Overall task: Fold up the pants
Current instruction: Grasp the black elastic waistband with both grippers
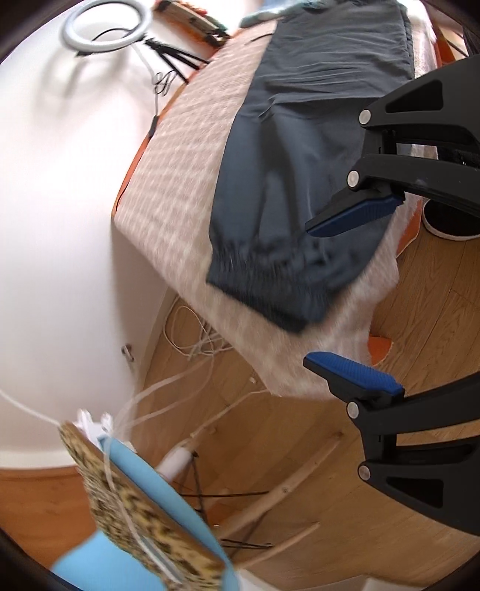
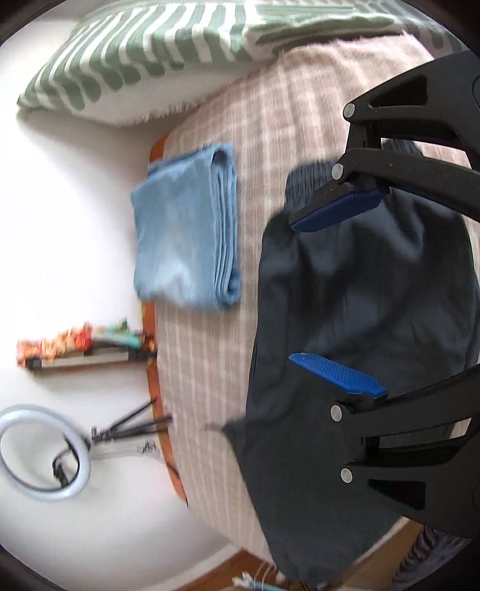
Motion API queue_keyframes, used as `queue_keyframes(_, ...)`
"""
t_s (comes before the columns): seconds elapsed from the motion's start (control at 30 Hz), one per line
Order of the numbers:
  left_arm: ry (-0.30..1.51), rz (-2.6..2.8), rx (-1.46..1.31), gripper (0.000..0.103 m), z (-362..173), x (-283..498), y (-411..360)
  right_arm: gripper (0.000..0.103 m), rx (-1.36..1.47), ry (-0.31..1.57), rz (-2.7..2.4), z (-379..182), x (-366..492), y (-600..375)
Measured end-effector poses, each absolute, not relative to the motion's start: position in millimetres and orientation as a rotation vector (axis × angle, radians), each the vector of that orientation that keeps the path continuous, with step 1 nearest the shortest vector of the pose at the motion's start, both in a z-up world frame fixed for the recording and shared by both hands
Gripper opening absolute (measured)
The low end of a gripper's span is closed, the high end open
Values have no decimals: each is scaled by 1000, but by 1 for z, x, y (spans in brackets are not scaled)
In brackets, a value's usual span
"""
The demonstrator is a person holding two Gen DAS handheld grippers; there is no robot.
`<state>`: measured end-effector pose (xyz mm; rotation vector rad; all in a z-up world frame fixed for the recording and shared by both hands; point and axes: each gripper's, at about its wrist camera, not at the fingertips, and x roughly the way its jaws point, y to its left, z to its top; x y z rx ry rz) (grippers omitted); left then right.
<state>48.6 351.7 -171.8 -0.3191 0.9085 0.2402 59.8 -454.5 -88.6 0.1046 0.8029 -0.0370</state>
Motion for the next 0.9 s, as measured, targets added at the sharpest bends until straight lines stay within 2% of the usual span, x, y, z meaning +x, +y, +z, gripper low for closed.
queue_keyframes(0.2,886,206,-443,62,-191,40,371,71,112,827,188,-74,77,-367)
queue_keyframes(0.37,874,184,-434,62,-206,47,366,71,24,853,341,-68,92,-277)
queue_keyframes(0.9,774,116,-491,62,-219,47,374,71,-208,984,834,-89,138,40)
